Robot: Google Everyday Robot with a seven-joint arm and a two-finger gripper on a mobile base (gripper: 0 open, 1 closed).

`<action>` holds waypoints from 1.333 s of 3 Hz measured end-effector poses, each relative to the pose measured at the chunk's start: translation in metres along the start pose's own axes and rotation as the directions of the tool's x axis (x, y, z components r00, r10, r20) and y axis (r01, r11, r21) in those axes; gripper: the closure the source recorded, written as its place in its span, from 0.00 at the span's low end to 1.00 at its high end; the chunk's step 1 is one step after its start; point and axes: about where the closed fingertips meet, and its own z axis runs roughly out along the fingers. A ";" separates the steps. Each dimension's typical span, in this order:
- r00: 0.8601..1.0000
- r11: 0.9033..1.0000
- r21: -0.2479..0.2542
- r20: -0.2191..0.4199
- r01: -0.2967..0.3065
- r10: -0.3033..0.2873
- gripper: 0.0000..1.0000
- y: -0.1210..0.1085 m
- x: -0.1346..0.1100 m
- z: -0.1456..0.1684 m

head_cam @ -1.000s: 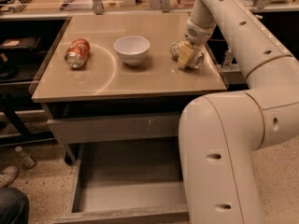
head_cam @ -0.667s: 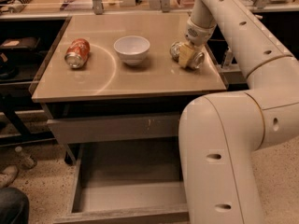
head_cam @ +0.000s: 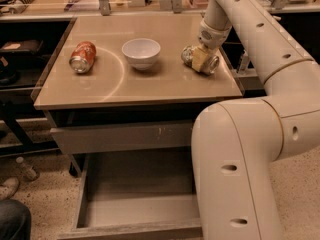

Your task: Place 7up can into middle drawer

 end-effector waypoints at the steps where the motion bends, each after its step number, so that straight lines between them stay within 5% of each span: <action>1: 0.999 0.999 0.007 -0.006 -0.033 0.033 1.00 -0.002 0.008 0.000; 3: 0.987 0.987 0.033 -0.030 -0.159 0.160 1.00 0.017 0.068 -0.036; 4: 0.979 0.979 -0.015 0.022 -0.203 0.203 1.00 0.051 0.103 -0.057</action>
Offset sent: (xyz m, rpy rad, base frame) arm -0.1053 -0.0465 0.0017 -0.0418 0.0847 -0.1975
